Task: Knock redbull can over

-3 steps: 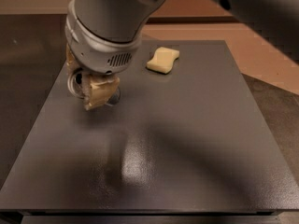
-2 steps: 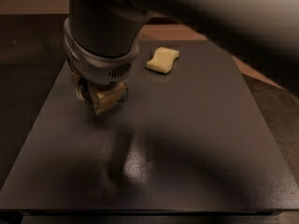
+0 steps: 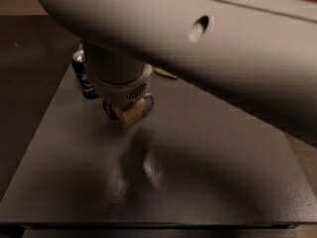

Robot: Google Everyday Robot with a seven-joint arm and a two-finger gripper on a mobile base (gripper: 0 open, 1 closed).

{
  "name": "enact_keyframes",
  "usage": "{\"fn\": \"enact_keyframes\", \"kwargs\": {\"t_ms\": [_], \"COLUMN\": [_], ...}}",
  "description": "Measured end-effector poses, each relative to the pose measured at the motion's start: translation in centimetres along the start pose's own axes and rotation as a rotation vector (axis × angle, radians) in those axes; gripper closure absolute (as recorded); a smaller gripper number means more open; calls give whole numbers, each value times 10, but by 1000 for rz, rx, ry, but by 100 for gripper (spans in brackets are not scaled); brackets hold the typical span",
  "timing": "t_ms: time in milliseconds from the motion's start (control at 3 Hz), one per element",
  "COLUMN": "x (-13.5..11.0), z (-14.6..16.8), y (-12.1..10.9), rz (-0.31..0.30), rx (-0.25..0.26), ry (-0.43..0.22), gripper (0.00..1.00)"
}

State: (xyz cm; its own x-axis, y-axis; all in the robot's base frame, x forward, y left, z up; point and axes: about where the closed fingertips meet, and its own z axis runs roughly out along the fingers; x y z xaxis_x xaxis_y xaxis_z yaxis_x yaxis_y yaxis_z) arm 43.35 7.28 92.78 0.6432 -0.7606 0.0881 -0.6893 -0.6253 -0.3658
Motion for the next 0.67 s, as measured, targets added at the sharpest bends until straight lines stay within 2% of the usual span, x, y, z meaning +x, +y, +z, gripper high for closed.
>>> {"fn": "enact_keyframes", "kwargs": {"t_ms": [333, 667], "x": [9, 11], "z": [24, 46], "y": [9, 17], "rz": [6, 8], "rx": [-39, -67], "ry": [48, 78], "gripper": [82, 58]}}
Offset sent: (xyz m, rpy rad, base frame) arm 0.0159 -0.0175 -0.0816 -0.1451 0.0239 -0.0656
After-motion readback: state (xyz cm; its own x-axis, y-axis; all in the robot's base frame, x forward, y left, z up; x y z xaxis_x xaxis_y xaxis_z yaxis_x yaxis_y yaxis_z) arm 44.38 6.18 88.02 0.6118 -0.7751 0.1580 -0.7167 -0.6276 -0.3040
